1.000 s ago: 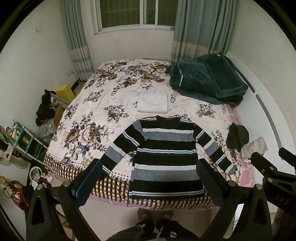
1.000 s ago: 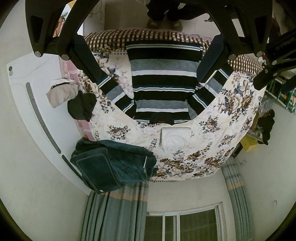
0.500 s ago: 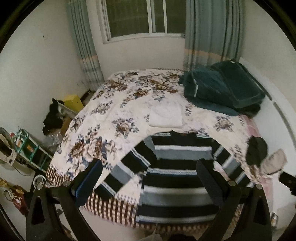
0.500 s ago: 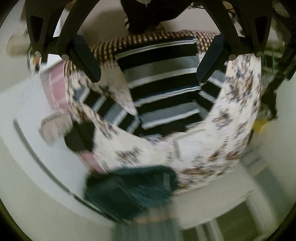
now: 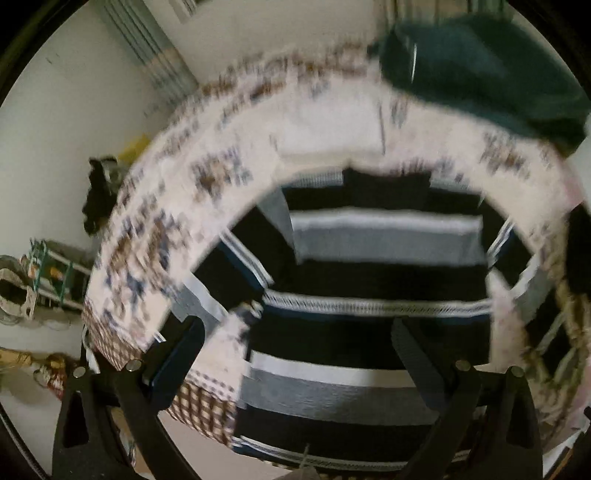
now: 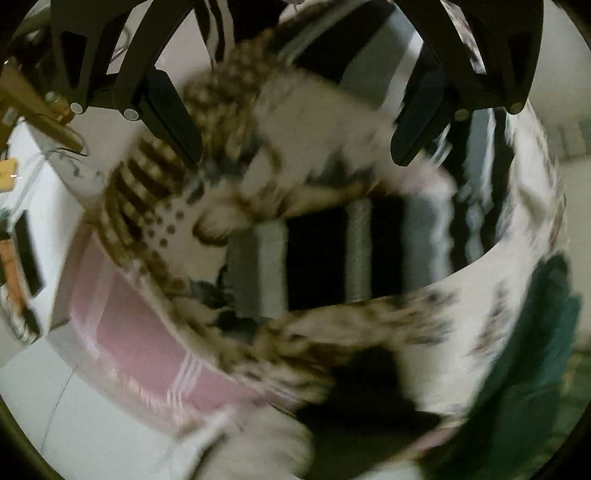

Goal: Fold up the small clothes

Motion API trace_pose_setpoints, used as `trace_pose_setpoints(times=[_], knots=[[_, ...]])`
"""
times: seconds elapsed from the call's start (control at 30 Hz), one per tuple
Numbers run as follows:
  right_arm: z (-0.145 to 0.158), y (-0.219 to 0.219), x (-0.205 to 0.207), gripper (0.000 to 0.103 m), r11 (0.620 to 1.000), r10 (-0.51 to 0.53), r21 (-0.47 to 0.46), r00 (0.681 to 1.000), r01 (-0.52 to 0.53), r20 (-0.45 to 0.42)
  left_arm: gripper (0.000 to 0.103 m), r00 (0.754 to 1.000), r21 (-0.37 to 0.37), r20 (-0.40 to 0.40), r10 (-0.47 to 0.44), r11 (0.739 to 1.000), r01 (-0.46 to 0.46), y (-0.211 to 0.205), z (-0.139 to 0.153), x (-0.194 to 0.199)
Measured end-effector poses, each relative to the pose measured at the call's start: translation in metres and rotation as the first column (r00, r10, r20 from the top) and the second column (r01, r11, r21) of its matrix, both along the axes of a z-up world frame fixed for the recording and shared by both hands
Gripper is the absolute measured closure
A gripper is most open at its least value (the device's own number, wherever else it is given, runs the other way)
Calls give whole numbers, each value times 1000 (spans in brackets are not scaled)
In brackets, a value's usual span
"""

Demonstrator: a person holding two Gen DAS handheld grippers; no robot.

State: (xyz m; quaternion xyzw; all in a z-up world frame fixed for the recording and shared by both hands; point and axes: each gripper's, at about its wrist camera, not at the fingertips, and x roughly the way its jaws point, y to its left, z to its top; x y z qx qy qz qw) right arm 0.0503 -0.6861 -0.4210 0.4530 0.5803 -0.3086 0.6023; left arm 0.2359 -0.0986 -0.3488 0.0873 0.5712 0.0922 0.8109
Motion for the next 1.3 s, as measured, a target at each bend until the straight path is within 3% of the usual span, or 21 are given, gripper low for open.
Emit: trace_pose_setpoints(times=[0.1, 0.2, 0.33, 0.43, 0.47, 0.5, 0.53, 0.57, 0.6, 0.63, 0.77, 0.87, 0.93, 1.0, 1.03, 1.17, 1.3], knots=[[-60, -41, -13, 7, 993, -113, -34, 991, 111, -75, 0, 995, 43, -95, -10, 999, 14, -10, -73, 10], [-103, -66, -35, 7, 976, -217, -23, 973, 216, -83, 0, 990, 47, -142, -10, 999, 17, -13, -122, 16], [-141, -74, -35, 7, 968, -246, 71, 967, 241, 68, 0, 983, 43, -183, 19, 999, -11, -17, -180, 26], [-147, -65, -10, 7, 984, -180, 38, 974, 177, 140, 0, 981, 26, -188, 40, 999, -36, -18, -206, 34], [-145, -60, -1, 13, 988, -156, 15, 975, 155, 156, 0, 982, 18, -185, 41, 999, -38, -19, -210, 37], [-144, -56, 9, 35, 992, -125, -9, 979, 128, 162, 0, 983, 13, -180, 37, 999, -36, -21, -215, 39], [-144, -52, 14, 51, 994, -99, -20, 984, 103, 148, 0, 984, 6, -178, 29, 1000, -29, -23, -218, 41], [-142, -50, 22, 83, 997, -63, -32, 990, 68, 129, 0, 984, -1, -176, 22, 1000, -23, -25, -220, 42], [-135, -50, 26, 93, 998, -55, -27, 989, 59, 138, 0, 985, -6, -172, 13, 1000, -15, -26, -221, 43], [-129, -55, 29, 94, 998, -59, -25, 986, 63, 155, 0, 986, -13, -169, 3, 1000, -5, -28, -222, 43], [-89, -85, 38, 95, 991, -64, -98, 977, 86, 205, 0, 987, -43, -156, -42, 998, 36, -32, -221, 44], [-87, -99, 59, 95, 994, -25, -98, 983, 44, 185, 0, 986, -74, -157, -47, 997, 36, -34, -223, 44], [-99, -109, 65, 83, 999, -35, -14, 985, 38, 171, 0, 986, -88, -163, -40, 996, 26, -31, -225, 46], [-106, -116, 56, 47, 995, -90, 61, 980, 80, 178, 0, 983, -107, -178, -33, 994, 14, -28, -229, 46], [-111, -119, 48, 41, 990, -129, 76, 971, 116, 200, 0, 982, -121, -184, -31, 993, 8, -26, -232, 45], [-132, -116, 5, 38, 954, -284, 161, 931, 252, 230, 0, 980, -160, -193, -39, 987, 7, -21, -248, 46], [-166, -105, 1, 36, 934, -336, 204, 914, 293, 225, 0, 986, -179, -160, -42, 984, 13, -21, -255, 48]])
